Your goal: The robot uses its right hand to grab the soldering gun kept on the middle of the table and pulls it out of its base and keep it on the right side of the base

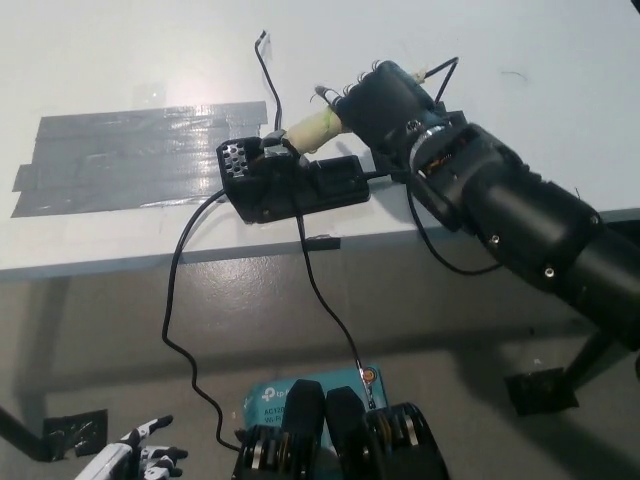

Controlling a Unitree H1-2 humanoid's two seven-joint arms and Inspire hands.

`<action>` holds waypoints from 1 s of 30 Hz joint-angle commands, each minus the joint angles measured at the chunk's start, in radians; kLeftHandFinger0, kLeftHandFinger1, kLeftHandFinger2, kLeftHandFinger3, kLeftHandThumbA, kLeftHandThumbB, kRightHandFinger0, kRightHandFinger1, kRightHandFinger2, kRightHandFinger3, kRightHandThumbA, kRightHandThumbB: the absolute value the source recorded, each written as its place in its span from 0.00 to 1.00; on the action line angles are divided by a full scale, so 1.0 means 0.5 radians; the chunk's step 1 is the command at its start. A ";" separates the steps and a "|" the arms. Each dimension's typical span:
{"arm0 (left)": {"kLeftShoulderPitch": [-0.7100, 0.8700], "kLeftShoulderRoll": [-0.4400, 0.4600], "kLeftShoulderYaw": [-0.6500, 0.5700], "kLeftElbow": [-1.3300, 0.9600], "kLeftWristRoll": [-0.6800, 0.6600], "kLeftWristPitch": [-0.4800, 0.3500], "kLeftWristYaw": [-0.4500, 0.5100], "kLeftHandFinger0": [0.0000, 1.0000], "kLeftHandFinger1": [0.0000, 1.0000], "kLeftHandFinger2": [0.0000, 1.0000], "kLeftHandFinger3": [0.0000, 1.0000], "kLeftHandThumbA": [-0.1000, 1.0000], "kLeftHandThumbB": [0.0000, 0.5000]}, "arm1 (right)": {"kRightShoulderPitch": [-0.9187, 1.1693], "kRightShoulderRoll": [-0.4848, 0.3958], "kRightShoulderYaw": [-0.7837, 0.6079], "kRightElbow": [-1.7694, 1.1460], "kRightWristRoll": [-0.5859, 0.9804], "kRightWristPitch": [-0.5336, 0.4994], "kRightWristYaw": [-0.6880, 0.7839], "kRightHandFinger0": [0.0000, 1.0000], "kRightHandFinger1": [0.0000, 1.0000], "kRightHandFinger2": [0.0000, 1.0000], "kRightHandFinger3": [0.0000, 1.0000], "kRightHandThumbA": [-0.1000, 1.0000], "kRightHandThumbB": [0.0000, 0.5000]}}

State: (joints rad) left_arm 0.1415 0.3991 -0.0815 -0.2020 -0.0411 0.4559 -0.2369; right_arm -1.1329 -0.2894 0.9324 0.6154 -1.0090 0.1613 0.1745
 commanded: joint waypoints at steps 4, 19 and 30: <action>0.003 0.061 -0.023 -0.061 0.036 0.028 -0.047 0.53 0.68 0.71 0.95 0.53 0.49 | 0.055 0.013 -0.145 0.166 -0.175 -0.113 -1.104 0.00 0.00 0.21 0.35 0.04 0.44; 0.026 0.085 -0.057 -0.053 0.062 0.028 -0.054 0.50 0.65 0.69 0.92 0.62 0.43 | -0.015 -0.080 -0.246 0.233 -0.131 -0.296 -1.323 0.00 0.00 0.01 0.28 0.00 0.27; 0.035 0.097 -0.067 -0.041 0.075 0.028 -0.066 0.59 0.70 0.73 0.94 0.65 0.40 | -0.089 -0.208 -0.386 0.304 -0.086 -0.486 -1.379 0.00 0.00 0.46 0.17 0.00 0.09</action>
State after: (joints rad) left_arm 0.1496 0.4043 -0.1085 -0.2016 -0.0214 0.4563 -0.2376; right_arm -1.0652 -0.3222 0.8231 0.7648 -1.0600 -0.0100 -0.3301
